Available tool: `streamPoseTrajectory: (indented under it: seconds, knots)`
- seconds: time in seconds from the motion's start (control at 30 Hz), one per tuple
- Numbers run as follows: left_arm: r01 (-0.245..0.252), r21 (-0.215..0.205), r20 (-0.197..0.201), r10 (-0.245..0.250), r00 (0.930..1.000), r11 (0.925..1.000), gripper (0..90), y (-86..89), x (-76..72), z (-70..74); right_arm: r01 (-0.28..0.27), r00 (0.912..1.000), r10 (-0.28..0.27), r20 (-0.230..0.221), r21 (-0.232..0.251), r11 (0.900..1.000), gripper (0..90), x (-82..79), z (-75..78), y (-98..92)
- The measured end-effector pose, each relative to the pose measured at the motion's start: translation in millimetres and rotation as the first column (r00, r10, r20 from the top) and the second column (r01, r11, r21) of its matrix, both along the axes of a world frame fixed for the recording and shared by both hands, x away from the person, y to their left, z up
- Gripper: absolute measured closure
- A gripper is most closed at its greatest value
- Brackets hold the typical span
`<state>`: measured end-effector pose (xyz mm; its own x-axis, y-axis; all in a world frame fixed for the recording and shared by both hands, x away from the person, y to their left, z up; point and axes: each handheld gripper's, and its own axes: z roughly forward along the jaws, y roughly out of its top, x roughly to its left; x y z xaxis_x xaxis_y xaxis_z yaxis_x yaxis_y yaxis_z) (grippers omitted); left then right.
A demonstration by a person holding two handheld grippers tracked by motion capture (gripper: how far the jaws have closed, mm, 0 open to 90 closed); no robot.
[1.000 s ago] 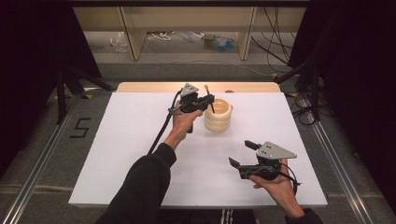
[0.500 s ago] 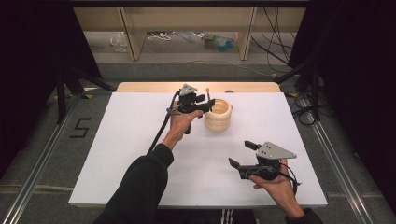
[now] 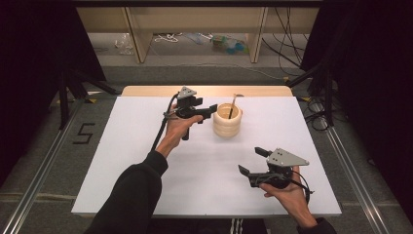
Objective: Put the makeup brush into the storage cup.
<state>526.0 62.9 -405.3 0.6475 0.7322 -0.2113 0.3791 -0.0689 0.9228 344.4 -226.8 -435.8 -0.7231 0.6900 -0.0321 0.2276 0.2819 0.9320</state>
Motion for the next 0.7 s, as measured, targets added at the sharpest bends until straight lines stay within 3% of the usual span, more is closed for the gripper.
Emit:
streamPoseTrajectory:
  seconds: [0.27,0.3,0.53,0.7]
  knots:
    - [0.019,-0.045,-0.004,-0.019,0.9998,0.9988,21.8,8.1,-9.9,2.6,0.005,1.0000,-0.005,-0.002,0.002,1.000,16.3,-0.1,0.0,-0.5]
    - [0.024,-0.040,0.002,-0.024,0.9997,0.9989,21.3,9.2,-11.1,3.6,0.015,0.9998,-0.015,0.013,0.011,1.000,16.2,0.8,-1.0,0.3]
    - [0.035,-0.047,0.018,-0.035,0.9992,0.9983,19.1,21.1,-24.3,9.2,0.007,1.0000,-0.007,-0.001,0.007,1.000,16.3,0.8,-0.4,-0.6]
    - [0.044,-0.030,0.029,-0.043,0.9986,0.9986,18.5,32.6,-32.7,8.6,0.011,0.9999,-0.011,-0.005,0.004,1.000,16.2,0.6,-0.1,-1.2]
